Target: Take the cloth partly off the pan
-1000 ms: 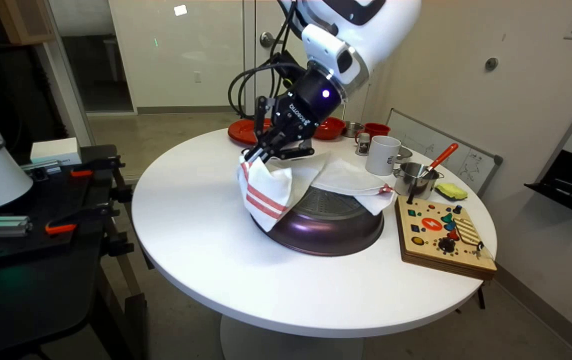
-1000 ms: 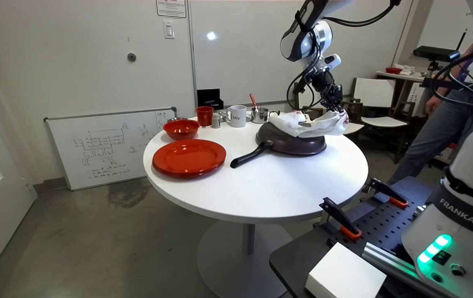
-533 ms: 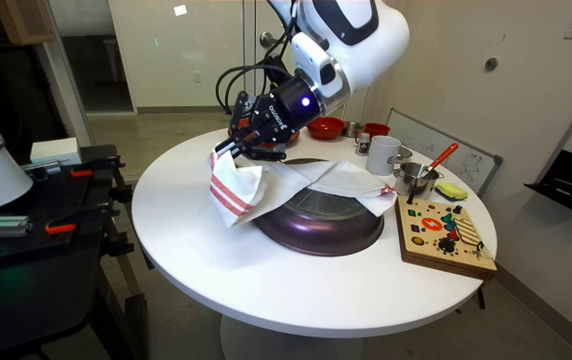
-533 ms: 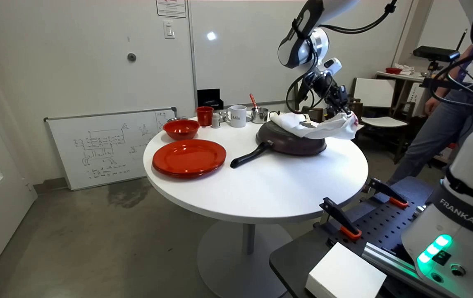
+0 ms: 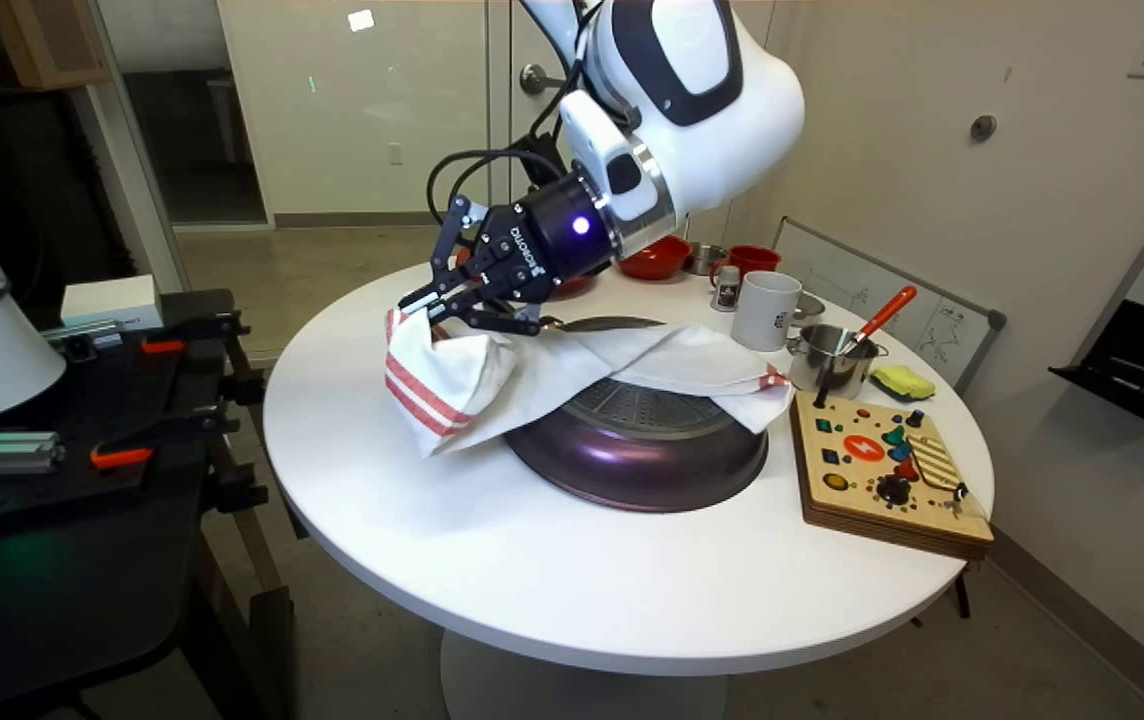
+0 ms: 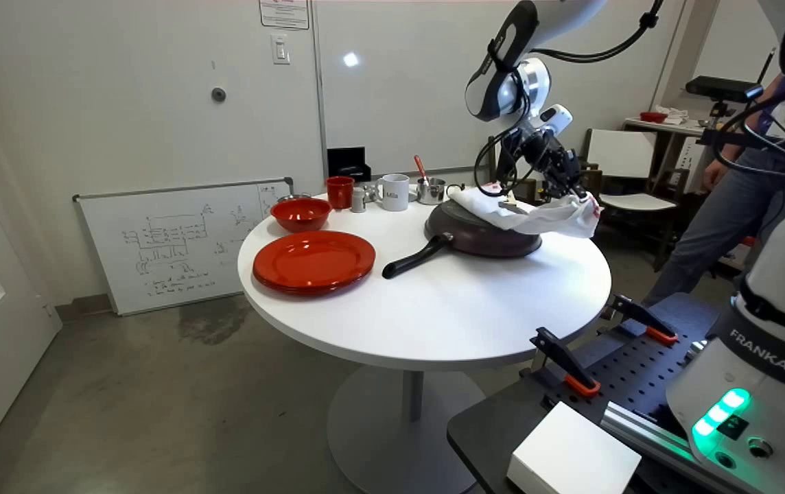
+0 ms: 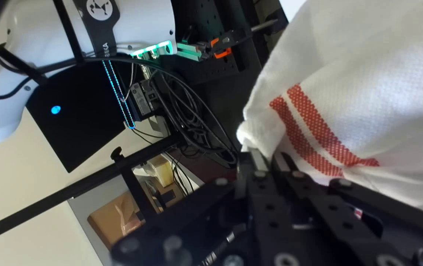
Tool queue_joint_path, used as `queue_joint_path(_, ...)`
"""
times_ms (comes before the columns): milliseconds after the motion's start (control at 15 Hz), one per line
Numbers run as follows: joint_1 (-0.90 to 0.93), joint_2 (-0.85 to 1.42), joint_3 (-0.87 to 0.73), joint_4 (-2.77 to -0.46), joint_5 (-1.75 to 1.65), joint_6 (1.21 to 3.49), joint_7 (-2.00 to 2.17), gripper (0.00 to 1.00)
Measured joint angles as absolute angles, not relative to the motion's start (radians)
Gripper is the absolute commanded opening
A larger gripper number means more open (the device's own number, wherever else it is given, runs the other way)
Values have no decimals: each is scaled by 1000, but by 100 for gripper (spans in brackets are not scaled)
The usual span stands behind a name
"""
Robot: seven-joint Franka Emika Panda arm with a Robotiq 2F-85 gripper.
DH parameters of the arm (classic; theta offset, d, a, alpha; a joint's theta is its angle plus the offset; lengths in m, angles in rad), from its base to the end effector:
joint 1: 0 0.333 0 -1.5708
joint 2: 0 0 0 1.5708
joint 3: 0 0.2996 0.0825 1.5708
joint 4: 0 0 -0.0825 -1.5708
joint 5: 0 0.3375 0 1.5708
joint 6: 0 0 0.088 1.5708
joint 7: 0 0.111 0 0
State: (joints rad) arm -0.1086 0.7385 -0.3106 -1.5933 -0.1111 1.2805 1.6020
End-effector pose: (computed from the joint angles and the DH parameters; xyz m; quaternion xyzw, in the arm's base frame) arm 0.4719 -0.2103 0.2133 0.4527 -0.7315 -0.3104 0.4044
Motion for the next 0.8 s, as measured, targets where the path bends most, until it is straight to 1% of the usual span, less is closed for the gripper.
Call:
queue_joint_path(267, -118, 666, -321, -1649, -79, 1288, 1687, 3)
queue_joint_path(600, -100, 520, -296, -1793, -69, 1307, 1746, 2)
queue_joint_path(800, -86, 450, -272, -1905, -63, 1399, 1795, 2)
